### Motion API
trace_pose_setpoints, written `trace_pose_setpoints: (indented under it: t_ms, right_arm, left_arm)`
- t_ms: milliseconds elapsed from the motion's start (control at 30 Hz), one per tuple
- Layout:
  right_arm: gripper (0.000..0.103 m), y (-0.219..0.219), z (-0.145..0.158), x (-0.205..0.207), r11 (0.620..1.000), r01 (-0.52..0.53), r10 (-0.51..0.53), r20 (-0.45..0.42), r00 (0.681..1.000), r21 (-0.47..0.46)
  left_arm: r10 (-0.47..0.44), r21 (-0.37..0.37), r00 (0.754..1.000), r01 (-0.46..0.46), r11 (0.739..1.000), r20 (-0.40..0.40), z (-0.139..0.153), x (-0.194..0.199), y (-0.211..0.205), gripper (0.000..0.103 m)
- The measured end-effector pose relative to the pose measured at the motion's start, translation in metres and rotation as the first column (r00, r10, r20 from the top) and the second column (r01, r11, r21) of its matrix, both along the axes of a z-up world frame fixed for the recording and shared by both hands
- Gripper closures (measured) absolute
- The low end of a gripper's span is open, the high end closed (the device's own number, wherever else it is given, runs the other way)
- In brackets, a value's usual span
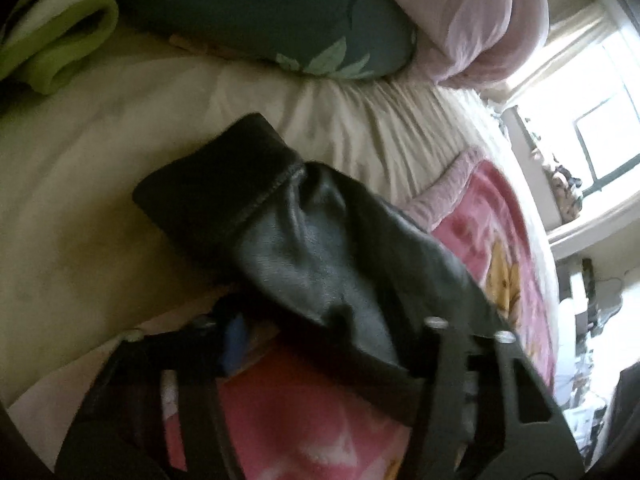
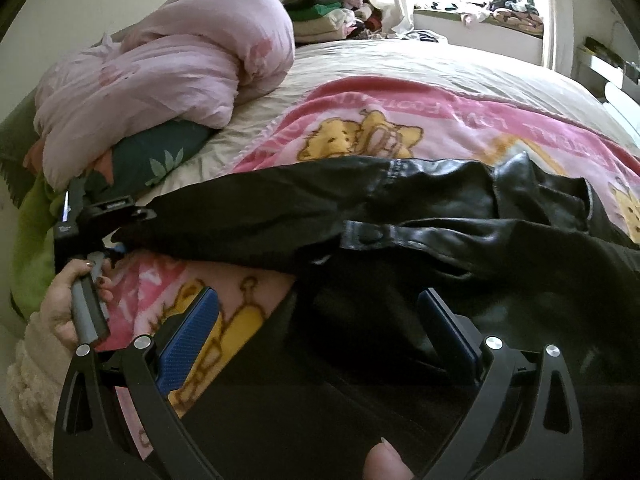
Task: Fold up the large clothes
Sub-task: 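Move the left gripper to the other sleeve and grasp its cuff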
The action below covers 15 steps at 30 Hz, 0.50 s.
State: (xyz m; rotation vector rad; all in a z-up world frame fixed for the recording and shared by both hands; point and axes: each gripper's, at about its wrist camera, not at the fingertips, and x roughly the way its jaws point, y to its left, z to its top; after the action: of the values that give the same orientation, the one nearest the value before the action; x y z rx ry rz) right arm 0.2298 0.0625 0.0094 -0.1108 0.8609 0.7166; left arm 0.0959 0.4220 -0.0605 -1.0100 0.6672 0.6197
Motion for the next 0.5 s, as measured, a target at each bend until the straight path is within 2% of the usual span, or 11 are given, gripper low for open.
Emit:
trace_pose_setpoints:
  t_ms: [33, 133, 300, 367, 500]
  right_arm:
    - [0.004, -0.003, 0.0, 0.001, 1.0, 0.006, -0.006, -0.002, 1.0, 0.002]
    - [0.004, -0.012, 0.0, 0.001, 1.0, 0.027, -0.027, -0.01, 1.0, 0.015]
    - [0.004, -0.026, 0.002, 0.0, 0.998, 0.047, -0.047, -0.01, 0.999, 0.033]
    - [0.004, -0.034, 0.003, -0.001, 0.997, 0.057, -0.056, -0.018, 0.998, 0.052]
    - [0.004, -0.046, 0.004, 0.0, 0.99, 0.084, -0.078, -0.058, 0.995, 0.114]
  left_arm:
    - [0.001, -0.004, 1.0, -0.001, 1.0, 0.021, 0.002, -0.002, 0.0, 0.084]
    - [-0.013, 0.028, 0.998, 0.012, 1.0, 0.054, 0.012, 0.0, -0.006, 0.093]
    - [-0.071, 0.137, 0.984, 0.048, 0.989, 0.164, 0.053, -0.001, -0.023, 0.097]
    - [-0.12, 0.188, 0.966, 0.077, 0.979, 0.228, 0.077, -0.004, -0.036, 0.099]
    - [-0.212, 0.28, 0.928, 0.126, 0.952, 0.305, 0.115, -0.005, -0.064, 0.101]
